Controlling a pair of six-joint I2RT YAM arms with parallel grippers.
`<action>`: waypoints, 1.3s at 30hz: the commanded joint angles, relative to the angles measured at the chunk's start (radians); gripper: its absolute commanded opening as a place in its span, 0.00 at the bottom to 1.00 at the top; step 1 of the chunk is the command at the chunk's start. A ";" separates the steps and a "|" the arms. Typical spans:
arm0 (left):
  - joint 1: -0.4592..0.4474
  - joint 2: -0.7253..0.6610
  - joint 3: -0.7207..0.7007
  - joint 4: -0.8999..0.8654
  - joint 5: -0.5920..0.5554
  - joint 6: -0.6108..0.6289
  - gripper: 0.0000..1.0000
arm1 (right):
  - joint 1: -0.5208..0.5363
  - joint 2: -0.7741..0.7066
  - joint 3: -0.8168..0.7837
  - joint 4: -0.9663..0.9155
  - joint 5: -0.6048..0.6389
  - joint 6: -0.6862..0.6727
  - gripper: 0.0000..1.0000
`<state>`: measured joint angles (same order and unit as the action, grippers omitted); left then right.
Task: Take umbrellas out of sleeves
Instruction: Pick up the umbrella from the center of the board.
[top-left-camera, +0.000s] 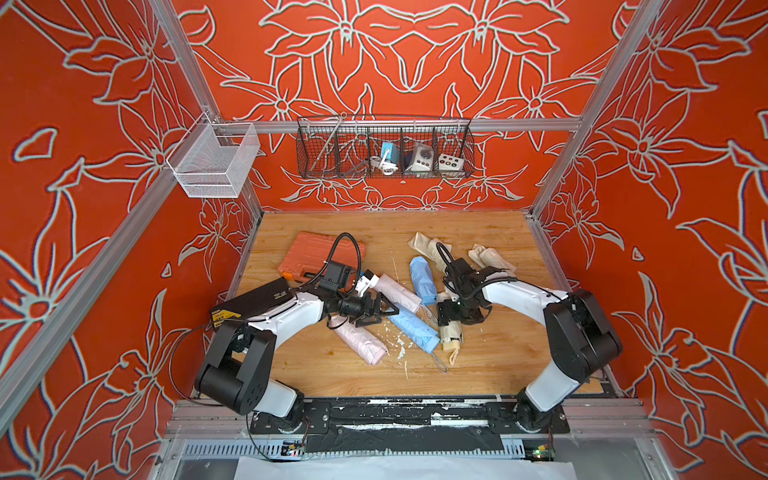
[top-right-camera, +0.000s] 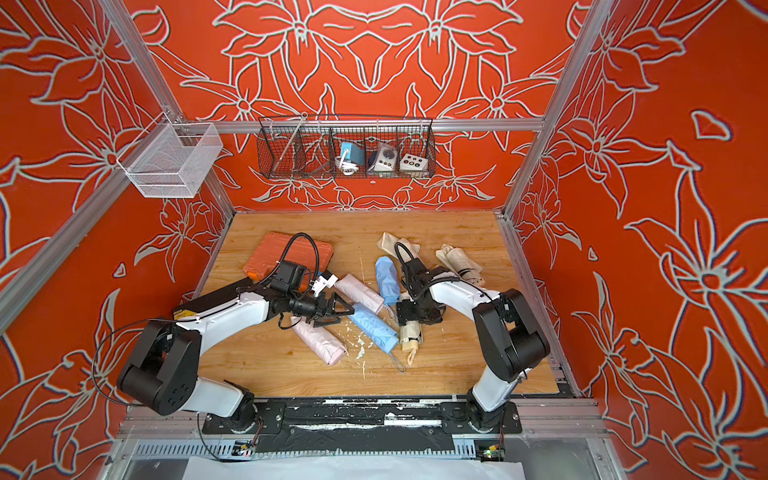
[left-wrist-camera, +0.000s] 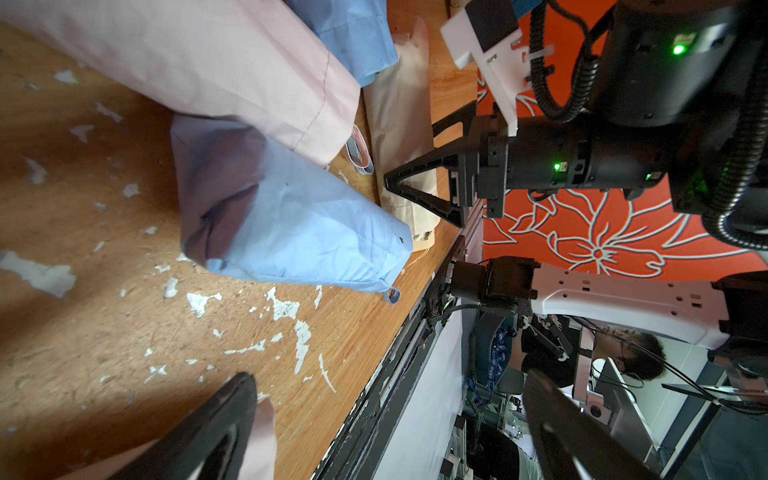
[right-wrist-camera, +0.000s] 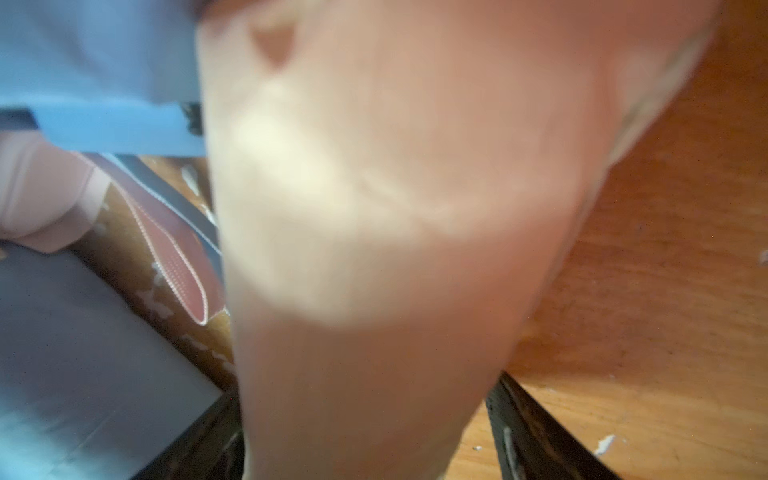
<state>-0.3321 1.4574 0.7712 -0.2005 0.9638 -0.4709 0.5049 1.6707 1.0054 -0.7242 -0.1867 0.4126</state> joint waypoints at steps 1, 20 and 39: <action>-0.001 0.006 0.018 -0.005 0.014 0.022 0.98 | 0.005 0.023 -0.013 -0.026 0.065 -0.007 0.87; -0.001 0.009 0.023 -0.002 0.008 0.029 0.98 | 0.004 -0.066 -0.024 -0.035 0.038 -0.084 0.46; -0.043 -0.016 0.192 0.070 0.044 0.144 0.98 | -0.034 -0.221 0.272 -0.308 -0.594 -0.335 0.42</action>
<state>-0.3531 1.4590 0.9298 -0.1696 0.9848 -0.3767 0.4610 1.4666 1.2316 -0.9546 -0.6319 0.1341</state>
